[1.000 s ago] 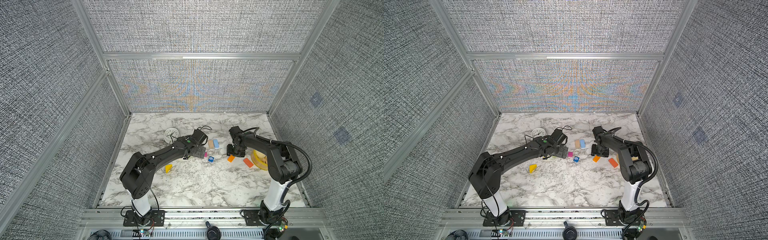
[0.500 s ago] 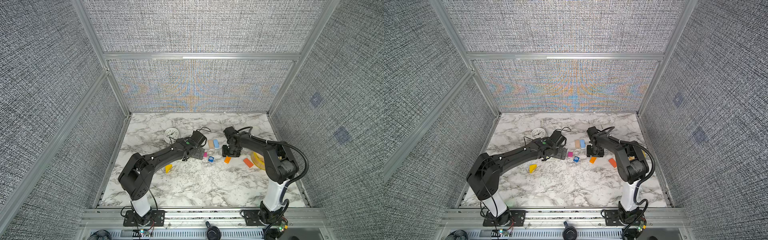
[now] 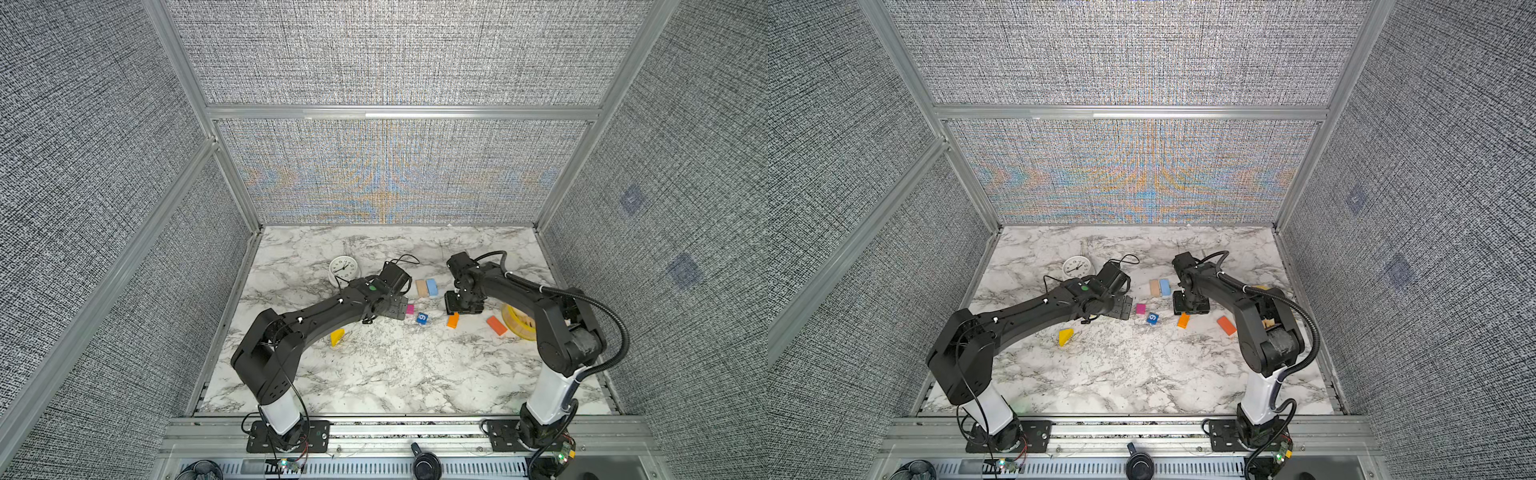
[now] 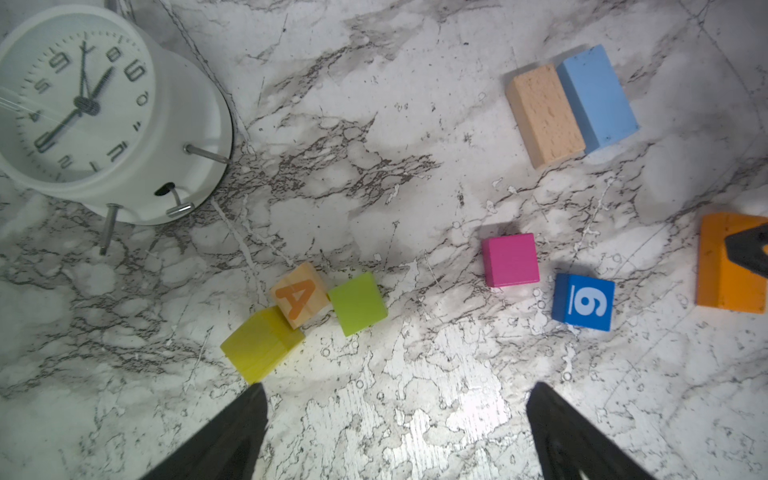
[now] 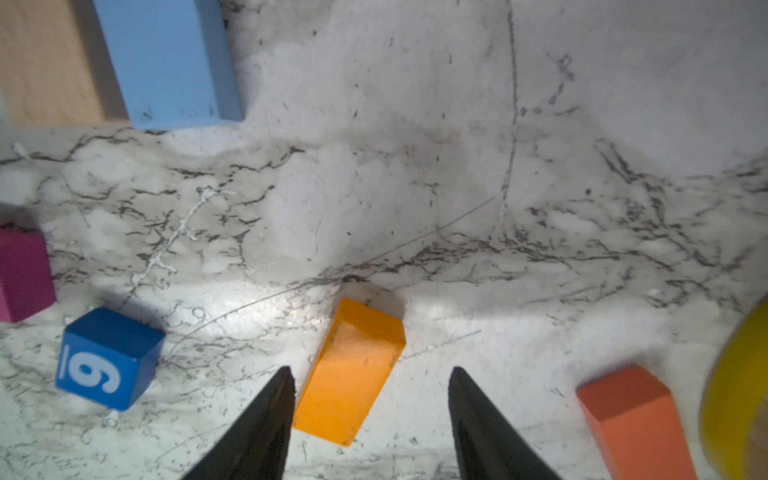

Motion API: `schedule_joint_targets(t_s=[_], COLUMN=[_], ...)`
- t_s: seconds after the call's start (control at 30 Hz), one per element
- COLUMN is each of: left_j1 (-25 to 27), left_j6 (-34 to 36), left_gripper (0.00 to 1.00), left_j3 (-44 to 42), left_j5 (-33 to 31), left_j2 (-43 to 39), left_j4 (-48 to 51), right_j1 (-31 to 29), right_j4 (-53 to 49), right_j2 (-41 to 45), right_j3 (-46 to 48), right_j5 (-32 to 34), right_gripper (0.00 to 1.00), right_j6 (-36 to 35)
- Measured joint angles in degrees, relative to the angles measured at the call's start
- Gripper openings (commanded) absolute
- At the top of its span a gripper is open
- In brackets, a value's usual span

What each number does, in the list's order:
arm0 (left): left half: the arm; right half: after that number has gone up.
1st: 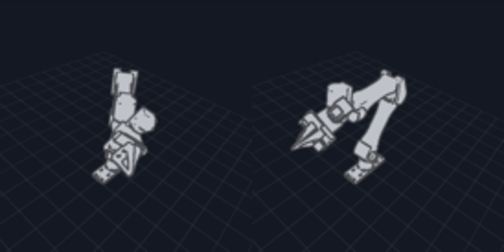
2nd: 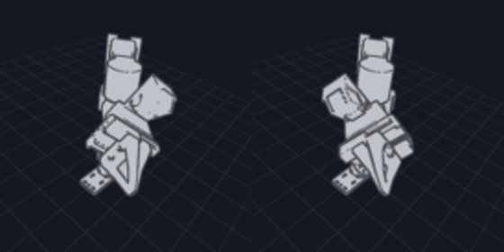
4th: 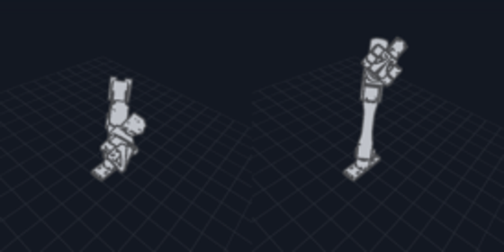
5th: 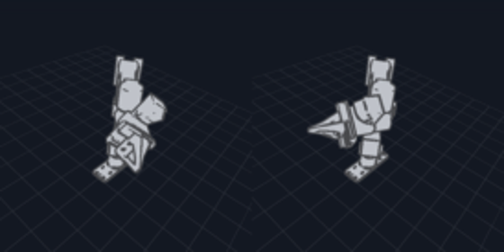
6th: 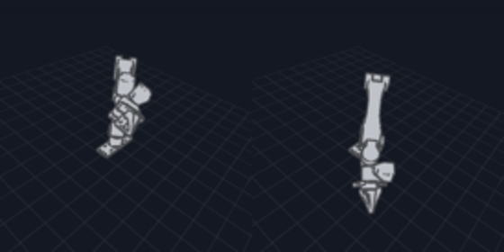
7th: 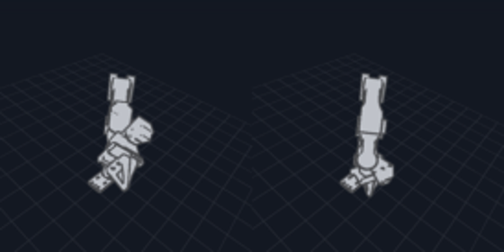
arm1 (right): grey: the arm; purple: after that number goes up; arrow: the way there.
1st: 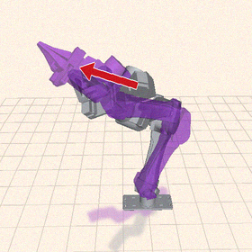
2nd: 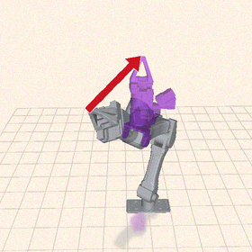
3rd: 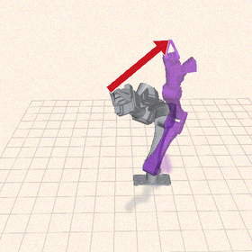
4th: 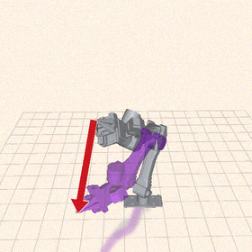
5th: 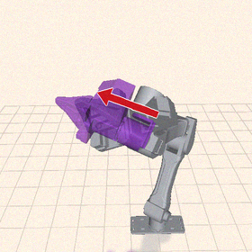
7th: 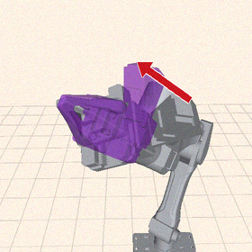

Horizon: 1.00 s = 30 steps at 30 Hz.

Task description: Build the wood block tower

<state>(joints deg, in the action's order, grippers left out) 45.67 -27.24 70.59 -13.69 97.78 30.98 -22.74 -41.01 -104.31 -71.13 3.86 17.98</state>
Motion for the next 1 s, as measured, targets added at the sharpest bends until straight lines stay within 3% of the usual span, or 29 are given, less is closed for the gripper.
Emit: schedule_joint_targets(t_s=[0.23, 0.47, 0.67, 0.73, 0.9, 1.0], left_j1=[0.0, 0.0, 0.0, 0.0, 0.0, 0.0], left_j6=[0.0, -0.15, -0.2, -0.2, -0.17, -0.17], left_gripper=[0.99, 0.99, 0.99, 0.99, 0.99, 0.99], left_j3=[0.02, 0.2, -0.57, -1.07, -2.27, -2.49], left_j5=[0.37, 0.81, 0.81, 0.81, 0.79, 0.76], left_j2=[0.0, 0.0, -1.22, -1.68, -2.91, -3.1], left_j4=[-0.48, -0.81, -0.96, -0.96, -1.05, -1.11], right_j1=[-2.84, -4.55, -4.28, -4.28, -4.31, -4.35], right_j4=[-1.42, -2.47, -3.74, -4.37, -4.42, -3.96], right_j2=[2.03, 2.32, 0.57, -0.35, -0.2, 1.22], right_j3=[1.27, 0.52, -0.48, -0.35, 1.62, 3.45], right_j5=[0.74, 3.58, 3.04, 3.04, 2.67, 2.03], right_gripper=[0.73, 0.74, 0.7, 0.66, 0.26, 0.19], right_j6=[-7.41, -14.71, -16.98, -16.92, -14.12, -12.66])
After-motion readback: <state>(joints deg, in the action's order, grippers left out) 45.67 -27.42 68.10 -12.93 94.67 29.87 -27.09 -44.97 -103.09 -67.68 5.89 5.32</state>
